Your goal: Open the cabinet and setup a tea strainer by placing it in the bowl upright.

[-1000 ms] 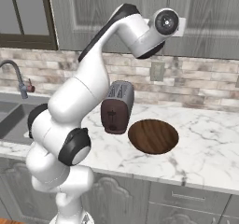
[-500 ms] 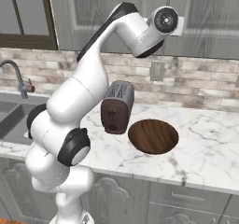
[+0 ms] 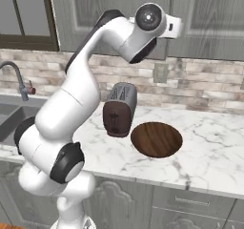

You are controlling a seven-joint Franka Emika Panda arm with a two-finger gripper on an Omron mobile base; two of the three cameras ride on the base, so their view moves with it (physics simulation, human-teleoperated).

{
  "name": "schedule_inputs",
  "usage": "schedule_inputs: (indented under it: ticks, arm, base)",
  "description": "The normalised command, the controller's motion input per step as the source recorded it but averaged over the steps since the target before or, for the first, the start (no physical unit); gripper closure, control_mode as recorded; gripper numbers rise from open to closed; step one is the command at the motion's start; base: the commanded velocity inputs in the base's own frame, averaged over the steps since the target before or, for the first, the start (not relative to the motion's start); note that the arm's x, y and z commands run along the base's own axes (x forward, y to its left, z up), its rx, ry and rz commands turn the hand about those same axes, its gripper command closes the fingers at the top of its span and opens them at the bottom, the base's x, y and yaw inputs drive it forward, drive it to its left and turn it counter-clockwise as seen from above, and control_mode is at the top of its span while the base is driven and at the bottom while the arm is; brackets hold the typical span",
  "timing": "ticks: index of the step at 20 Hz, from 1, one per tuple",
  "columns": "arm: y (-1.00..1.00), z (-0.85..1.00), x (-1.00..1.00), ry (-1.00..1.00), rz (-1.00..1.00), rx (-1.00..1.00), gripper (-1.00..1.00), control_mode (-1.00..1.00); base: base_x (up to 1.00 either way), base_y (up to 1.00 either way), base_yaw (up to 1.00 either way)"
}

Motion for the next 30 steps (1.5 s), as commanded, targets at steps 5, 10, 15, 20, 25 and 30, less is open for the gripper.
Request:
schedule_inputs:
  ticks: [5, 10, 15, 20, 25, 30]
  arm:
    - [0.23, 0.0, -0.45, 0.0, -0.27, 0.0, 1.0, -1.0]
    - [0.05, 0.02, -0.48, 0.01, -0.23, 0.0, 1.0, -1.0]
    - [0.02, 0.1, -0.48, 0.09, -0.23, 0.0, 1.0, -1.0]
    - [0.09, 0.0, -0.69, 0.09, -0.14, -0.03, 1.0, -1.0]
    - [0.08, 0.0, -0.84, 0.01, -0.12, 0.0, 1.0, -1.0]
    - [0.19, 0.0, -0.81, 0.0, -0.06, 0.0, 1.0, -1.0]
  base:
    - [0.0, 0.0, 0.0]
    - [0.0, 0.0, 0.0]
    - [0.0, 0.0, 0.0]
    - [0.0, 0.0, 0.0]
    - [0.0, 0.0, 0.0]
    - [0.0, 0.0, 0.0]
